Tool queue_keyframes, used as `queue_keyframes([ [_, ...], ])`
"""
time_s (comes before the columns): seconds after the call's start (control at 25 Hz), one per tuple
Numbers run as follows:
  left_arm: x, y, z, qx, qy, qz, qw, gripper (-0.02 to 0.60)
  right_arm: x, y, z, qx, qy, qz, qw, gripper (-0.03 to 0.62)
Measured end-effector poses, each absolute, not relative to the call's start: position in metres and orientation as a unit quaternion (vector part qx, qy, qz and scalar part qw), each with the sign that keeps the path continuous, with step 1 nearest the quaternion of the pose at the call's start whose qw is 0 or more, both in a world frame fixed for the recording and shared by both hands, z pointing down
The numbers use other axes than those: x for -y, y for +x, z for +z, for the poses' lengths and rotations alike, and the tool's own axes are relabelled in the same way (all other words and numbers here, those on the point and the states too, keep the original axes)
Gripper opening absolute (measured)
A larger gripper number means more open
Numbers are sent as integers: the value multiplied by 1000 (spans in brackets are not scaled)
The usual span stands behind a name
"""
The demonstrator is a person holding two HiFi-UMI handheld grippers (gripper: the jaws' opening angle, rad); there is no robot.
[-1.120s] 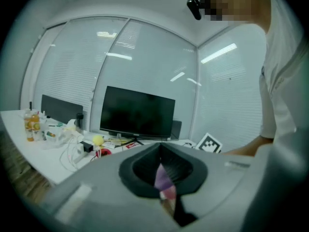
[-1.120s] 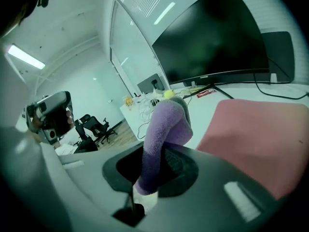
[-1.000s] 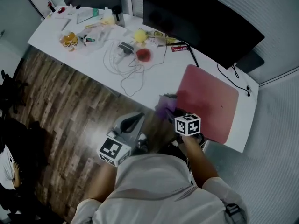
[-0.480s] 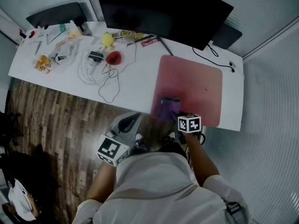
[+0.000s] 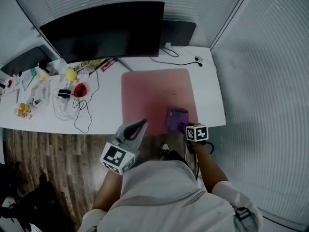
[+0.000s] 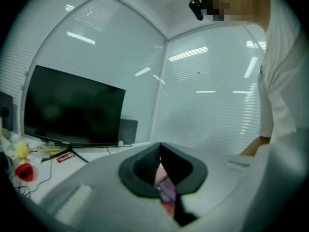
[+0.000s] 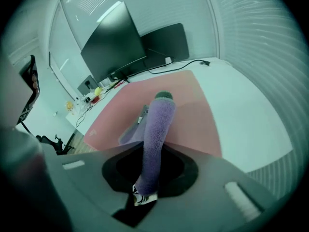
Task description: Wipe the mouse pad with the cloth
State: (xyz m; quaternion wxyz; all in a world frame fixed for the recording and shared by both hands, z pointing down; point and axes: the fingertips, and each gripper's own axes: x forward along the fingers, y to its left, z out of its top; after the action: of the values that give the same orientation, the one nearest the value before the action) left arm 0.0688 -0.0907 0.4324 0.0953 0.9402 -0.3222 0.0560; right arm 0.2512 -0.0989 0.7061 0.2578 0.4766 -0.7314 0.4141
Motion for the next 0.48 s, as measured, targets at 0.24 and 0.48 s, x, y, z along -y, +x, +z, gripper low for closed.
queue_keyframes([
  [0.24,95,146,418,272,957,55,80,-2,81,346,711,691,528,436,230,55],
  [0.48,89,194,401,243,966,53,68,-2,63,402,695,674,564,439,185,55],
])
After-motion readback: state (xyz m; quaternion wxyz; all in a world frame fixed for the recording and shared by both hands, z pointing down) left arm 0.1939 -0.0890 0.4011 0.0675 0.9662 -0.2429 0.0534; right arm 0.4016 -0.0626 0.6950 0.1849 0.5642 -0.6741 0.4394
